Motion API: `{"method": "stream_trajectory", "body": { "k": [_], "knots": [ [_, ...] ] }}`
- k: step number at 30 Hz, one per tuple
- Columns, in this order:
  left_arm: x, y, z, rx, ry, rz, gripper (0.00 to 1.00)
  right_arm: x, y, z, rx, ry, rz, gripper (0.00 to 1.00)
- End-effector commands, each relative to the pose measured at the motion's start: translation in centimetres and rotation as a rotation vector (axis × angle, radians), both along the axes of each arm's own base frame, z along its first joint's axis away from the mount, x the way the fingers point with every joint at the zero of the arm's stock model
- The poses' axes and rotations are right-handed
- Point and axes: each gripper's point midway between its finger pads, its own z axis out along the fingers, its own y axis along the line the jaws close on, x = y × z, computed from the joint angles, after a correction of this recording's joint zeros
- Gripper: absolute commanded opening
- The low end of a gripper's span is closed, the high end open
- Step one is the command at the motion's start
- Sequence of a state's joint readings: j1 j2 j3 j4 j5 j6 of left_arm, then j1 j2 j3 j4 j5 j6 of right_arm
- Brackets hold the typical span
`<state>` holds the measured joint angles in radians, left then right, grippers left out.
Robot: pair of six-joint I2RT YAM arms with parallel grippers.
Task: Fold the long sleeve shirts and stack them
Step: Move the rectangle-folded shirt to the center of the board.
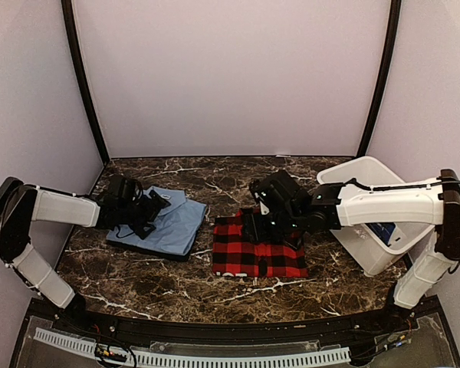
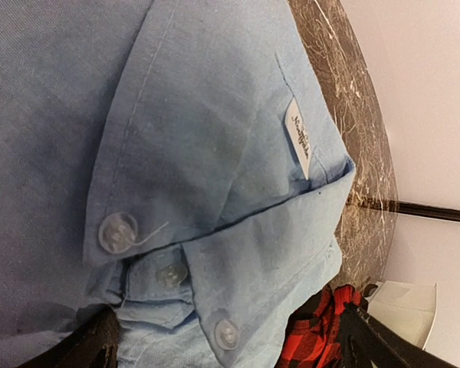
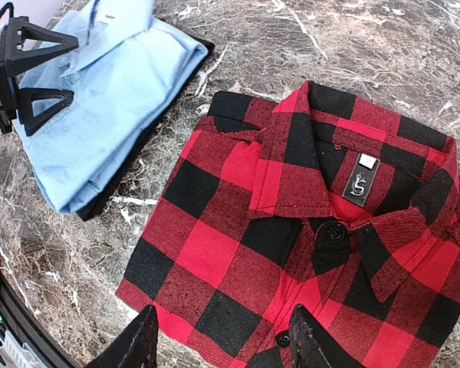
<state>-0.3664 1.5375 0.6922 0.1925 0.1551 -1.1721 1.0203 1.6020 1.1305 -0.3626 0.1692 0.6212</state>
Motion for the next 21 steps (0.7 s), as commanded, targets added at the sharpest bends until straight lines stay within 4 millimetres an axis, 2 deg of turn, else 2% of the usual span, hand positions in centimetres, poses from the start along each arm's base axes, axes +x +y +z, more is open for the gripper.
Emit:
{"method": "stream_trajectory", "body": {
  "k": [1,4,14,18,21],
  "knots": [
    [-1.0,-1.9,-1.2,-0.023,0.085,0.029,0.99,0.2,-1.1,0.6,0.001,-0.019,-0.020,0.55],
    [-0.9,-3.0,-0.5,-0.031,0.076,0.037,0.99,0.1,-1.2,0.5,0.000,-0.017,-0.023,0.55],
    [-1.6,-4.3,1.5,-0.039,0.040,0.028,0.99,0.2,-2.4,-0.4,-0.002,0.006,-0.045,0.55],
    [-1.8,-4.7,2.5,-0.003,0.008,-0.012,0.99,0.4,-3.8,-0.9,-0.015,0.015,-0.082,0.55],
    [-1.6,-5.1,4.7,0.051,-0.065,-0.082,0.99,0.9,-5.7,-1.7,-0.030,0.030,-0.126,0.56]
  ]
}}
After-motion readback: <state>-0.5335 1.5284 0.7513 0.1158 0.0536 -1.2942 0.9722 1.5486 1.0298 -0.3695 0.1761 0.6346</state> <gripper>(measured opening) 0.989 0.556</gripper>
